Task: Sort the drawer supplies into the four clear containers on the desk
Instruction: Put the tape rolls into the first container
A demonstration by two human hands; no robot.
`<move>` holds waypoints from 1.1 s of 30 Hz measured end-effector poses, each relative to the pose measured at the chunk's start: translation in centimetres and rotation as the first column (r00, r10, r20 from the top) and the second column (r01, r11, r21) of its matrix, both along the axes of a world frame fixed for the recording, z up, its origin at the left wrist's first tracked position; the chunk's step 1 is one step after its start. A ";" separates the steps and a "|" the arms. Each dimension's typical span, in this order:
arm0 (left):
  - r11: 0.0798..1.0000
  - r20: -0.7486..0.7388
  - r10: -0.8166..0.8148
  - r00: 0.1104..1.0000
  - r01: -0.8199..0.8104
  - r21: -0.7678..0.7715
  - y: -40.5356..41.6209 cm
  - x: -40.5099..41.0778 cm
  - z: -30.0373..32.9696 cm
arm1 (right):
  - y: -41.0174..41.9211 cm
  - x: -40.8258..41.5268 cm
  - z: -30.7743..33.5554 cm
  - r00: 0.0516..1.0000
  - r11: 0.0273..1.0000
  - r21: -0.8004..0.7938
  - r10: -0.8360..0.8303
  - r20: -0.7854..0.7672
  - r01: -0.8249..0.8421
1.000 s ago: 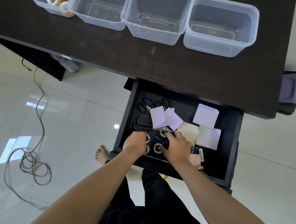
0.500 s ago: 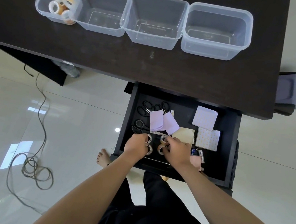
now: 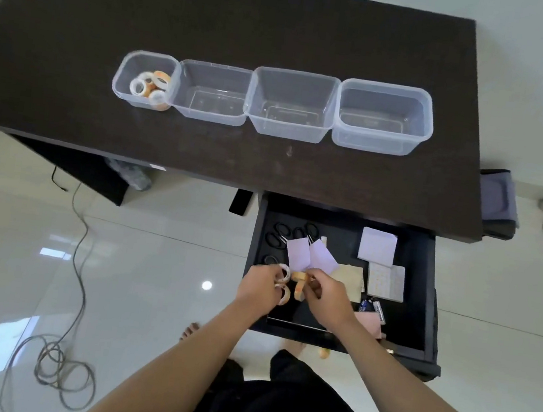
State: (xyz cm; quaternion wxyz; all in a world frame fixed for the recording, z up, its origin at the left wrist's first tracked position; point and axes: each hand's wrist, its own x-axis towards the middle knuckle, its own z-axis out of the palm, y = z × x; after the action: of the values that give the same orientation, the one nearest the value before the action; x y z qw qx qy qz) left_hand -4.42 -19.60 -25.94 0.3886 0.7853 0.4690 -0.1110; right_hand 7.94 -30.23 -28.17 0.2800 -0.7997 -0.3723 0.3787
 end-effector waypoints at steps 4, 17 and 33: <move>0.997 0.096 0.001 0.995 -0.008 0.071 3.2 -2.0 2.0 | 3.3 -2.4 2.0 0.996 0.995 0.061 -0.077 0.038 0.075; 0.967 0.249 0.106 0.963 -0.158 0.201 17.5 -13.5 6.7 | 17.5 -12.9 8.0 0.992 0.957 0.282 -0.094 0.083 0.067; 0.917 0.347 0.129 0.929 -0.245 0.314 37.6 -12.2 10.2 | 37.6 -11.0 11.5 0.981 0.873 0.488 -0.096 0.167 0.002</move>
State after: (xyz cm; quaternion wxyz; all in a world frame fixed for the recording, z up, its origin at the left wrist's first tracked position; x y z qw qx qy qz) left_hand -16.58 18.03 -15.79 0.3213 0.8004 0.4858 0.1416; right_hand -3.09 7.33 -16.68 0.4452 -0.7449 -0.4593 0.1894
